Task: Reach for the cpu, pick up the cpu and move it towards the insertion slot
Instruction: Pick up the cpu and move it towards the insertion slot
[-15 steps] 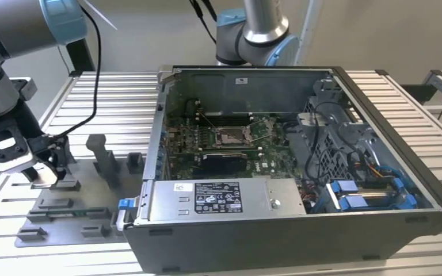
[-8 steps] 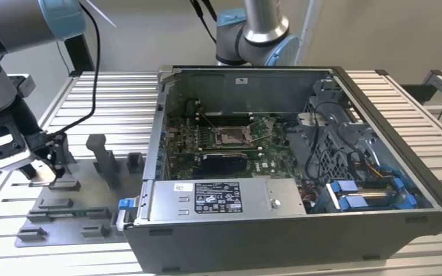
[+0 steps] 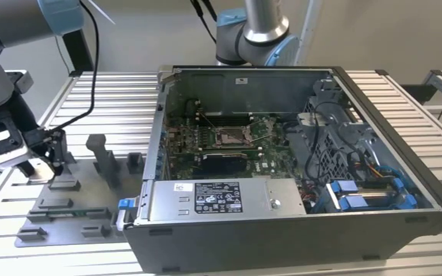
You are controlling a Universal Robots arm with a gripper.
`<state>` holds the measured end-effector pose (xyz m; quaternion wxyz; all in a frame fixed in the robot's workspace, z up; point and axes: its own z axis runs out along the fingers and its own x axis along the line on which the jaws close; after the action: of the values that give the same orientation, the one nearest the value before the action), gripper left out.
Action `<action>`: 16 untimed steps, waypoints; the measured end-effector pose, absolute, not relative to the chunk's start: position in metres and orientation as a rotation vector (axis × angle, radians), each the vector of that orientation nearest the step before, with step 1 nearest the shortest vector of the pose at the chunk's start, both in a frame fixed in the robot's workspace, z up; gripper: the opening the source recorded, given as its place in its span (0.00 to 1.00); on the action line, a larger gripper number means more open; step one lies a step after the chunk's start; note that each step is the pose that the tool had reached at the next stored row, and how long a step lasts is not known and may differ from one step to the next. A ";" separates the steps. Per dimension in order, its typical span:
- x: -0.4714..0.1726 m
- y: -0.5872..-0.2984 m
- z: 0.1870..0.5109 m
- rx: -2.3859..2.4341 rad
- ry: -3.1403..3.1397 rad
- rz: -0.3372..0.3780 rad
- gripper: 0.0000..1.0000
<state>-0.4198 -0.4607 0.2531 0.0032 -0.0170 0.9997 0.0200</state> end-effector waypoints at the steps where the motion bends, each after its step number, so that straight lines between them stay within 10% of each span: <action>1: -0.420 -0.461 0.254 -0.053 3.134 0.063 0.00; 16: -0.420 -0.461 0.269 -0.053 3.134 0.063 0.00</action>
<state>-0.4198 -0.4607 0.2687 0.0032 -0.0170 0.9997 0.0200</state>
